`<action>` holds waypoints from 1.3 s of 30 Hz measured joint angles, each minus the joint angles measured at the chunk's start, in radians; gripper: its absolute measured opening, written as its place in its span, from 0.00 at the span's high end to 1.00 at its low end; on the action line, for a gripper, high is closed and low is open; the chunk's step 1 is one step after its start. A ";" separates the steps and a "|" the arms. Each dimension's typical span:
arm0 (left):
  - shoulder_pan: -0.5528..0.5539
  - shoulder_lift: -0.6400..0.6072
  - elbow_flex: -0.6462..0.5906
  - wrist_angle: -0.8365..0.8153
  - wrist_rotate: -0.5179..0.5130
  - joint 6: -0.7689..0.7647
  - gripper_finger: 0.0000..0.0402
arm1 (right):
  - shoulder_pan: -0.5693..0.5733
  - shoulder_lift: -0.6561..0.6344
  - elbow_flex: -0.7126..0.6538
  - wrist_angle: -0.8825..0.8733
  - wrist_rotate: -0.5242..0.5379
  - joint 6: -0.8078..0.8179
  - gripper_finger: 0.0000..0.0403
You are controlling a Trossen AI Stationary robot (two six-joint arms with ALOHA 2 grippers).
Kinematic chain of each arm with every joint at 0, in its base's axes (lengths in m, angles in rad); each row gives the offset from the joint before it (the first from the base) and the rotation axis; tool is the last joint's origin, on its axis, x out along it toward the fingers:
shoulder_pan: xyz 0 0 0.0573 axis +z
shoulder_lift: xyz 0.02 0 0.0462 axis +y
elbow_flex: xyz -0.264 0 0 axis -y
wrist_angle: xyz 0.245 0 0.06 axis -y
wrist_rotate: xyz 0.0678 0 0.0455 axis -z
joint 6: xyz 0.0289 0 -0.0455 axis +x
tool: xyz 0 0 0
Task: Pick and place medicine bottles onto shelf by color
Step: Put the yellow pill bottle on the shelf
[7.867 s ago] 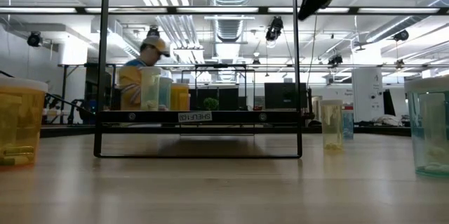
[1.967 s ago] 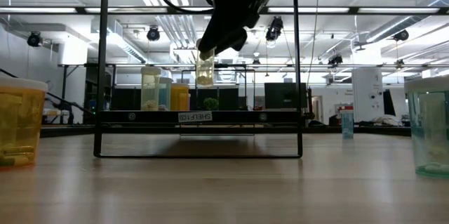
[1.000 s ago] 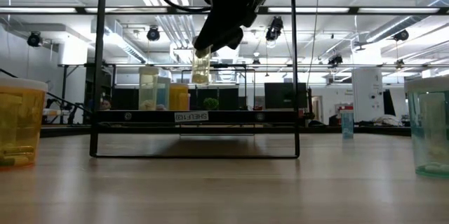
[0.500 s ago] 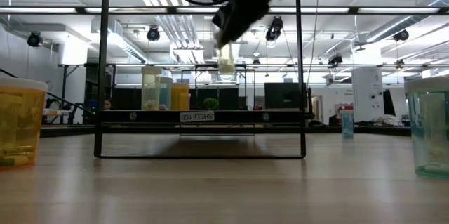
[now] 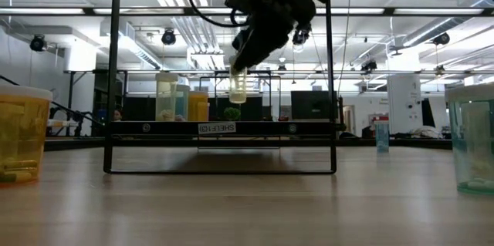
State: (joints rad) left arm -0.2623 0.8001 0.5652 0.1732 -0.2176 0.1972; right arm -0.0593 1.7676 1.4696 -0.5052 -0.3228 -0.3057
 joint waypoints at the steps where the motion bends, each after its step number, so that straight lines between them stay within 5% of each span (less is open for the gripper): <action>1: 0.000 0.000 0.000 0.001 0.000 0.000 0.52 | 0.005 0.000 0.000 0.017 -0.001 0.010 0.73; 30: 0.000 0.000 0.000 0.009 0.000 0.019 0.52 | 0.068 0.096 0.000 0.094 0.009 -0.010 0.72; 39: 0.000 0.000 0.000 0.008 0.000 0.022 0.52 | 0.068 0.101 0.000 0.095 0.009 -0.009 0.63</action>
State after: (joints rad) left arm -0.2622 0.7998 0.5652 0.1813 -0.2180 0.2188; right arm 0.0086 1.8683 1.4700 -0.4103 -0.3141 -0.3149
